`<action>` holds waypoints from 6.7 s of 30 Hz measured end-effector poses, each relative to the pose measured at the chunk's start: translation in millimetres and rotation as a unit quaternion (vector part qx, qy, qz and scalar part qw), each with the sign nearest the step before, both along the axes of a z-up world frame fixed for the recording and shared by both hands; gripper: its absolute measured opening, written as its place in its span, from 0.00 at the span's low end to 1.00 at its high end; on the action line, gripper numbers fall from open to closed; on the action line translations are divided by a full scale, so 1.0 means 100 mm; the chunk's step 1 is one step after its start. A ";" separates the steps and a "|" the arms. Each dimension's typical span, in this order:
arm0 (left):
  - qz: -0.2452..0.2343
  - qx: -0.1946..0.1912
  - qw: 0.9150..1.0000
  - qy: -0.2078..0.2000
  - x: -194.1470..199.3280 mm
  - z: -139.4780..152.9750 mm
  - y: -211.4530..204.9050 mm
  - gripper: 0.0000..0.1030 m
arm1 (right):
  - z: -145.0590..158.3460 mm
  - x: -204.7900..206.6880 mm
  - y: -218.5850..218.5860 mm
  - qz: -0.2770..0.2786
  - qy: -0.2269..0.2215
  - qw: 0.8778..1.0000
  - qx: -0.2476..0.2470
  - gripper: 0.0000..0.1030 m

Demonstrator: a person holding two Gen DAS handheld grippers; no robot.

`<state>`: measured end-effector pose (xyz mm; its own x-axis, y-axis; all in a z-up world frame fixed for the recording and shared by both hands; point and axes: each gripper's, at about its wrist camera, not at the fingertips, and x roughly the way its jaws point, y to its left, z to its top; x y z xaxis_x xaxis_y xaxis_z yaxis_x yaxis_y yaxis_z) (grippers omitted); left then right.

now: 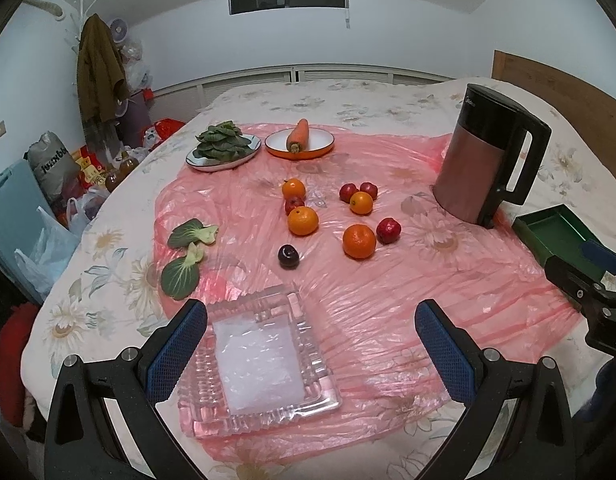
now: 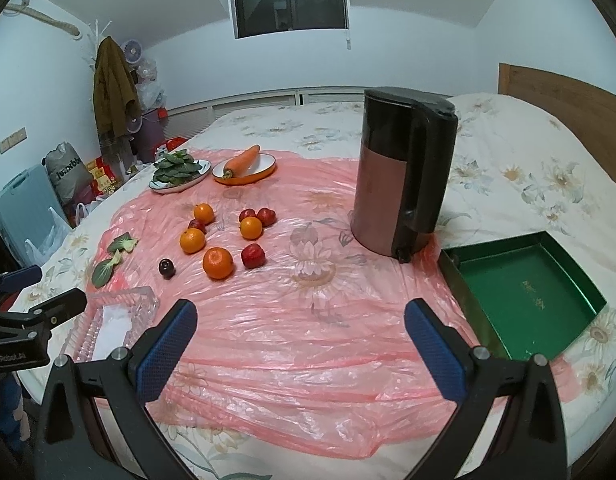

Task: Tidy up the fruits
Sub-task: 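Move both tools forward toward the fruit on the pink sheet, then grasp the orange with the left tool while the right tool grasps a red apple, then carry the orange and red apple over the green tray with both tools, then open both tools to drop the orange and apple into the green tray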

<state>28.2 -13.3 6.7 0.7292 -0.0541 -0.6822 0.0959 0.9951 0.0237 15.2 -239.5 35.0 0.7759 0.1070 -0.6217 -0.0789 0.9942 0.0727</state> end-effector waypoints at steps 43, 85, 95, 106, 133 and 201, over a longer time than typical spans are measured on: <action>-0.014 0.004 1.000 0.017 0.65 -0.23 -0.05 0.95 | -0.31 0.65 0.18 0.089 0.015 0.995 0.029 1.00; -0.027 0.001 0.986 0.162 2.44 -1.16 -0.01 0.46 | -1.29 2.18 0.82 0.276 0.145 0.947 -0.073 0.67; -0.032 -0.024 0.986 0.162 2.45 -1.17 0.00 0.38 | -1.31 2.20 0.75 0.279 0.141 0.949 -0.044 0.60; -0.026 -0.039 0.989 0.142 2.31 -0.97 0.10 0.38 | -0.99 2.06 0.56 0.246 0.107 0.963 -0.006 0.60; -0.197 -0.065 0.971 0.121 1.30 -0.29 -1.61 0.38 | -0.63 0.63 -1.96 -0.001 0.088 0.996 0.006 0.60; -0.398 0.007 0.914 0.082 0.84 -0.55 -4.27 0.51 | -0.95 0.74 -3.46 -0.209 0.081 0.975 -0.010 1.00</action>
<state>112.0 -440.1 -48.5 0.3503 -0.5138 -0.7831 0.7929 0.6077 -0.0440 89.4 -585.3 -59.7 0.6408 -0.2097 -0.7385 0.3435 0.9386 0.0315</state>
